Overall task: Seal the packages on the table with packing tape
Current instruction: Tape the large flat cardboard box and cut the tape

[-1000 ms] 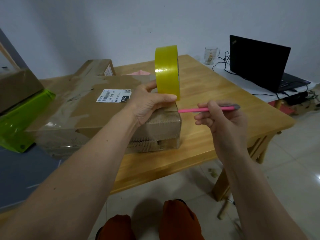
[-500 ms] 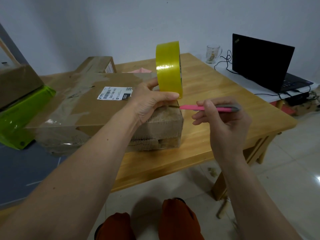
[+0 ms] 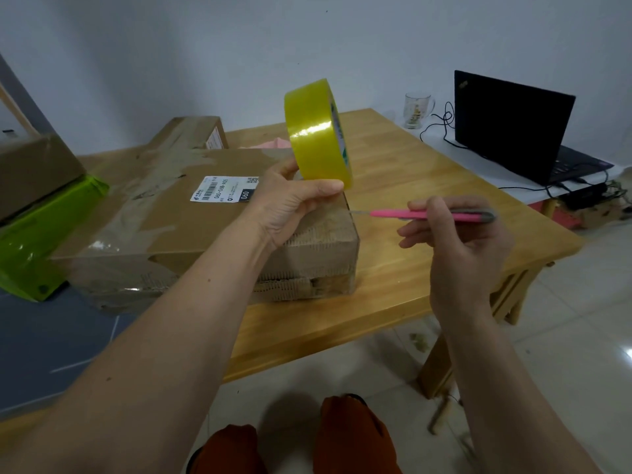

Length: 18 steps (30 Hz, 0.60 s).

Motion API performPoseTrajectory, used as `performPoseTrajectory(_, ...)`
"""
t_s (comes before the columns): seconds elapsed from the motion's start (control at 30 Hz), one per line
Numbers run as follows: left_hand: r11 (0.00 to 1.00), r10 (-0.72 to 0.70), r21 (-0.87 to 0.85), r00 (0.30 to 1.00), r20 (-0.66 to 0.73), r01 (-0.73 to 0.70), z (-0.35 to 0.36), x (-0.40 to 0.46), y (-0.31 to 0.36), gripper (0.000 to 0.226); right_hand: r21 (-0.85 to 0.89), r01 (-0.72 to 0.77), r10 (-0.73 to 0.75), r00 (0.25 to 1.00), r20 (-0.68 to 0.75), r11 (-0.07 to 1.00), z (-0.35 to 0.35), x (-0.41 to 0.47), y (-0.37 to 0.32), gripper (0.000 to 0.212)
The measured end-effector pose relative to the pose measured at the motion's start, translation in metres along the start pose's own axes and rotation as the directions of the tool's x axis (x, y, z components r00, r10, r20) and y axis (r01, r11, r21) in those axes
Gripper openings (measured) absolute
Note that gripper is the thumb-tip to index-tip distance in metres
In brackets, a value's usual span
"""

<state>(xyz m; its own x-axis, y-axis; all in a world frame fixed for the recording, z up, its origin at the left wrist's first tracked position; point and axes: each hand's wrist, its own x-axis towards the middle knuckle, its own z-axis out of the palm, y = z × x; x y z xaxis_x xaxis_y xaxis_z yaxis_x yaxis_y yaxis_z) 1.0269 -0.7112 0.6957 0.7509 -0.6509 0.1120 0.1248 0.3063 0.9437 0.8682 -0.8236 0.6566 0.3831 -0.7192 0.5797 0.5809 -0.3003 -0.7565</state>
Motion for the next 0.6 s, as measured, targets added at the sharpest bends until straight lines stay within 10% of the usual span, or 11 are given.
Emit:
performPoseTrajectory(0.2, 1.000, 0.010, -0.020, 1.000, -0.017, -0.010, -0.001, 0.002, -0.001, 0.047, 0.116, -0.184, 0.199, 0.971, -0.132, 0.976, -0.010, 0.010, 0.027, 0.007)
performPoseTrajectory(0.37, 0.999, 0.013, -0.051, 0.999, -0.033, -0.015, -0.003, 0.005, -0.002, 0.043, 0.255, -0.596, 0.610, 0.792, 0.029, 0.762, -0.009, 0.012, 0.072, 0.013)
performPoseTrajectory(0.6, 0.997, 0.013, -0.070, 0.995, -0.098, -0.020, -0.004, 0.007, -0.003, 0.045, -0.496, -0.468, 0.611, 0.772, 0.175, 0.732, -0.012, 0.021, 0.109, 0.029)
